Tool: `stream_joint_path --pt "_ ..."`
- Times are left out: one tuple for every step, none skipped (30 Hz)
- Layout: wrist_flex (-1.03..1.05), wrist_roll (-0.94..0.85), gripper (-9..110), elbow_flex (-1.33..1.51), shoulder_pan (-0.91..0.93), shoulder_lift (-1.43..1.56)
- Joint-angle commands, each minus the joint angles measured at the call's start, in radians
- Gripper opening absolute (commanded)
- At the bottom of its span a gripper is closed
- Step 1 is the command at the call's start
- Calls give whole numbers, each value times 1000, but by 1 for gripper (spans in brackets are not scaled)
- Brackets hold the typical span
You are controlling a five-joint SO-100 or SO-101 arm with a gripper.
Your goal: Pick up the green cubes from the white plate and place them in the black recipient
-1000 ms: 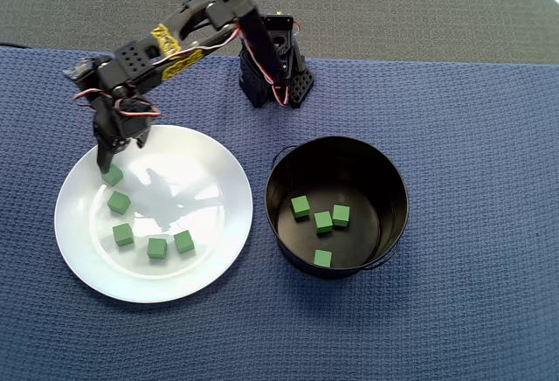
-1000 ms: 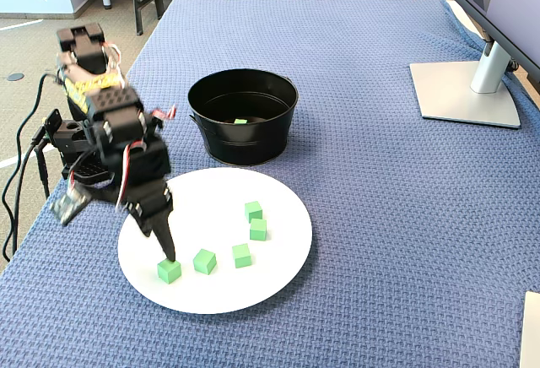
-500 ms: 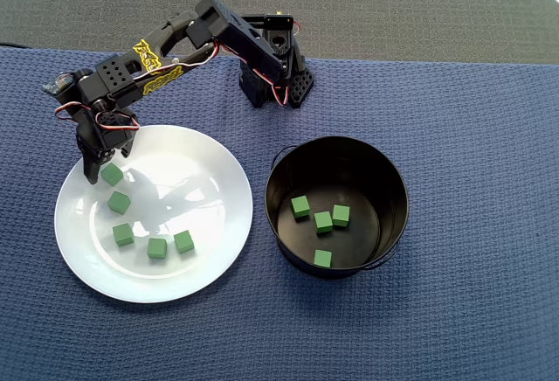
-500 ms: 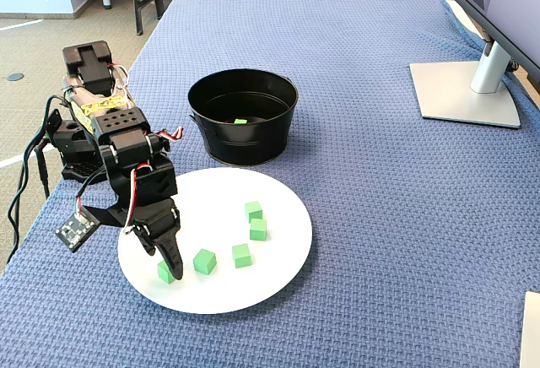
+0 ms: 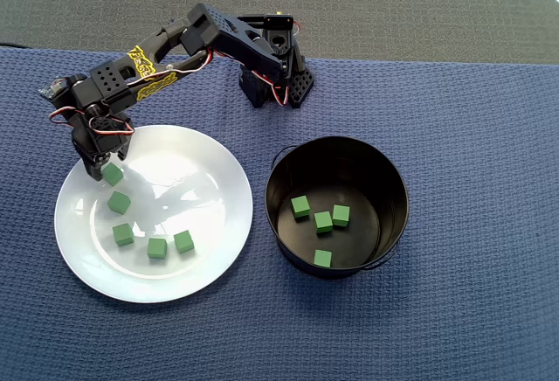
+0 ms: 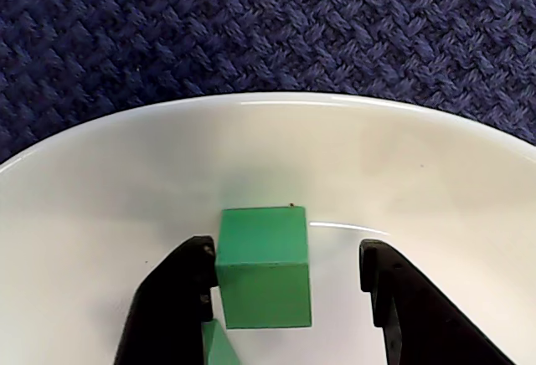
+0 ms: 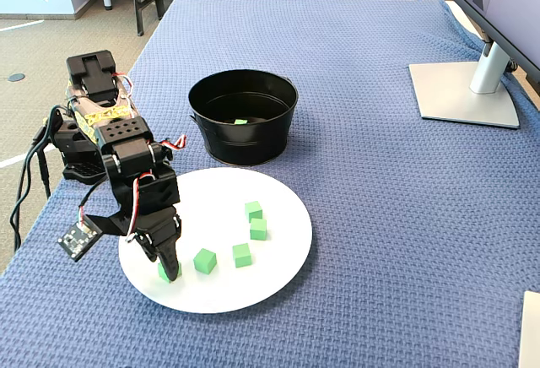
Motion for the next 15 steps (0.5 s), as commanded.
stream_joint_path --pt "0 -17 0 -52 -3 15" --pt "-9 -17 0 -46 -3 17" --pt "-14 -15 0 -44 -3 18" --pt "-11 -15 0 -44 -2 21" --pt "-9 -15 0 -41 -2 25" --pt "-9 -15 0 -37 -2 29" --pt "-9 -17 0 -31 -2 34" --pt "-9 -18 0 -21 -5 41" --pt "-9 -20 0 -8 -6 52" --pt "-12 -20 0 11 -11 66" --pt "-20 -21 0 29 -14 80" --pt "-26 -20 0 46 -17 97" --pt "-26 -17 0 63 -20 120" --pt "-21 -11 0 77 -25 143" --pt "-11 -5 0 89 -28 170"
